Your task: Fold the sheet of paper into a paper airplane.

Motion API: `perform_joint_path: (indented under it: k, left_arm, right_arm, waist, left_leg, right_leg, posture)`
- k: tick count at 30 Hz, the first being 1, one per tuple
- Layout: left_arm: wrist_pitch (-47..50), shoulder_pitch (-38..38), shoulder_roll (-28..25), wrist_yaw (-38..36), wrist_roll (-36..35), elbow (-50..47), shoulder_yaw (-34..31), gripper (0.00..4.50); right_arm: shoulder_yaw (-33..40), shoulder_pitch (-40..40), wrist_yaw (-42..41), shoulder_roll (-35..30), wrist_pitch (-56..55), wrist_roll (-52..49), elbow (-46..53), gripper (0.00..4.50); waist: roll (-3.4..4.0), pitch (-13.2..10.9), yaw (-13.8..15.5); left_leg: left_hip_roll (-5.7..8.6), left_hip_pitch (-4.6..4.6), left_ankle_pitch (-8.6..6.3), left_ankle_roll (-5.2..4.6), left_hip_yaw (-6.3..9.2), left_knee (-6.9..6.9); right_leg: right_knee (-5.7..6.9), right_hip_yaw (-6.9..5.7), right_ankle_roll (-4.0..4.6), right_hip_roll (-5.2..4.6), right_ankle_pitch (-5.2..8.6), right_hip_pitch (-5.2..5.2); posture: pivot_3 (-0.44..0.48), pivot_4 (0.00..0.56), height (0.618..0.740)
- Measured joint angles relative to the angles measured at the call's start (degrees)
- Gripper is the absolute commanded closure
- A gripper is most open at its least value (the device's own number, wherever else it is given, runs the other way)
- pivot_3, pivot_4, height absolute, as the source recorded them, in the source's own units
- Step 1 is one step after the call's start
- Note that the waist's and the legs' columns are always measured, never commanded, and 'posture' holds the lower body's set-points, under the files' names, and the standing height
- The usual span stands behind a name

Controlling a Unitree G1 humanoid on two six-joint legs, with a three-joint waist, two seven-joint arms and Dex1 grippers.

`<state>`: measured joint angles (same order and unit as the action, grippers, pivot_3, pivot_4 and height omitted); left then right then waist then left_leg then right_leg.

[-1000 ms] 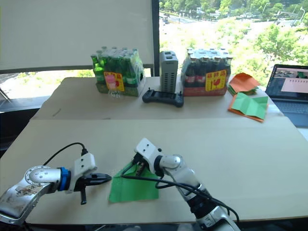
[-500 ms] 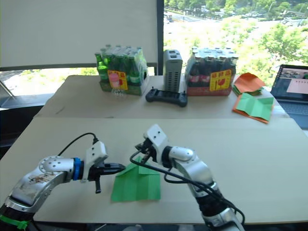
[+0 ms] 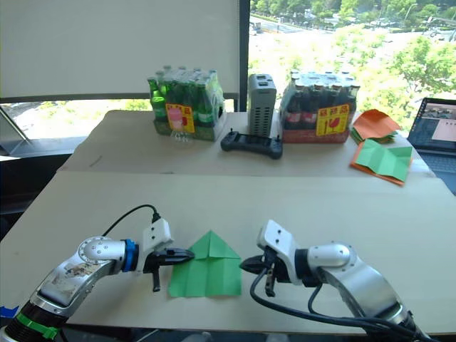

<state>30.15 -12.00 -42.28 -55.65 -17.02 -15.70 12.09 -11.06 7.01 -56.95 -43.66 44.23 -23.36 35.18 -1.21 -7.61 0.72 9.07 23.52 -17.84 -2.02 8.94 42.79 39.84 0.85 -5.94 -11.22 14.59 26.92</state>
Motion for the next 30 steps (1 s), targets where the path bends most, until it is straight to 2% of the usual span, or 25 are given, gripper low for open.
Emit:
perform_joint_path:
  k: [5,11,24,30]
  left_arm:
    - [-0.29,-0.96,0.05,-0.52,0.80,0.68,0.71,4.46]
    - [-0.23,-3.08,0.97,-1.50,1.28,2.30,2.03,4.46]
    - [-0.31,-5.21,1.38,-3.07,1.83,4.06,3.44,4.46]
    - [-1.36,-5.47,1.52,-3.66,2.49,4.57,3.68,4.46]
  right_arm:
    - [-3.10,-4.61,-1.21,-2.05,-0.31,-1.50,6.02,4.50]
    - [-8.34,-9.62,7.71,0.92,-0.34,3.27,7.32,4.50]
    - [-7.89,-14.35,22.84,7.30,0.32,7.38,10.12,4.50]
    - [-5.64,-15.17,25.21,8.09,1.44,7.33,10.44,4.50]
  waist:
    - [-0.03,-0.02,0.05]
    - [-0.05,-0.03,0.52]
    - [-0.07,-0.03,0.71]
    - [-0.06,-0.03,0.86]
  left_leg:
    - [-0.01,-0.13,-0.02,-0.04,0.01,0.01]
    - [0.03,-0.27,-0.10,-0.16,0.04,0.01]
    - [0.02,-0.45,-0.09,-0.15,0.06,0.00]
    - [0.03,-0.45,-0.09,-0.15,0.06,-0.01]
  right_leg:
    - [-0.13,-0.05,-0.01,-0.06,0.00,-0.24]
    - [-0.22,-0.10,-0.04,-0.08,-0.01,-0.42]
    - [-0.27,-0.07,-0.09,0.04,-0.04,-0.61]
    - [-0.29,-0.07,-0.09,0.04,-0.04,-0.62]
  posture:
    - [0.000,0.150,0.675]
    - [0.000,0.150,0.675]
    - [0.000,0.150,0.675]
    - [0.000,0.150,0.675]
